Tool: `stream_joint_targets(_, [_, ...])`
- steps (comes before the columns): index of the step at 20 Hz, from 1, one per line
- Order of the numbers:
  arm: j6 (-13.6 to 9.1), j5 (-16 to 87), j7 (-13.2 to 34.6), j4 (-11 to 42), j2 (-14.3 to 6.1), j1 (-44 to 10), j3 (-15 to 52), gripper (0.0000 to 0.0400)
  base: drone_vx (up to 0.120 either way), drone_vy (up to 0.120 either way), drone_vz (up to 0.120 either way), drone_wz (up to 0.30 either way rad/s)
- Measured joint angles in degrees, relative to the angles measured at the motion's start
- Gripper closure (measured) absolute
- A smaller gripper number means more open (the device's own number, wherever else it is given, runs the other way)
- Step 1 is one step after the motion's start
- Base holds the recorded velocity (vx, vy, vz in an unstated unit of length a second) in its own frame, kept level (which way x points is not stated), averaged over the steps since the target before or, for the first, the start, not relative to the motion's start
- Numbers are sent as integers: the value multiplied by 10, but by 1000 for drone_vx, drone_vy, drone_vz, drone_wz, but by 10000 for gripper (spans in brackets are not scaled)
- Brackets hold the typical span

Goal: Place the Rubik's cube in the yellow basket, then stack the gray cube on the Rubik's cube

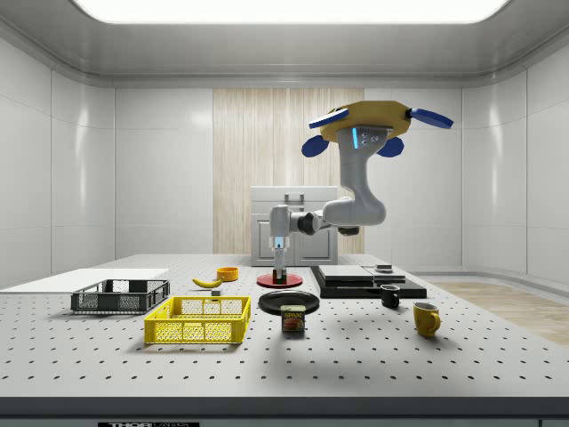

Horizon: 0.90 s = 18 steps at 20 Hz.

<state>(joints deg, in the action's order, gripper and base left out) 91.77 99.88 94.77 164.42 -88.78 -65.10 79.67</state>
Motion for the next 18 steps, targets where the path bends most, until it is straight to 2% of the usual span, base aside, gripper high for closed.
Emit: stream_joint_targets(18, [9, -4, 1, 0, -10, -2, 1, 79, 120, 0, 0, 0])
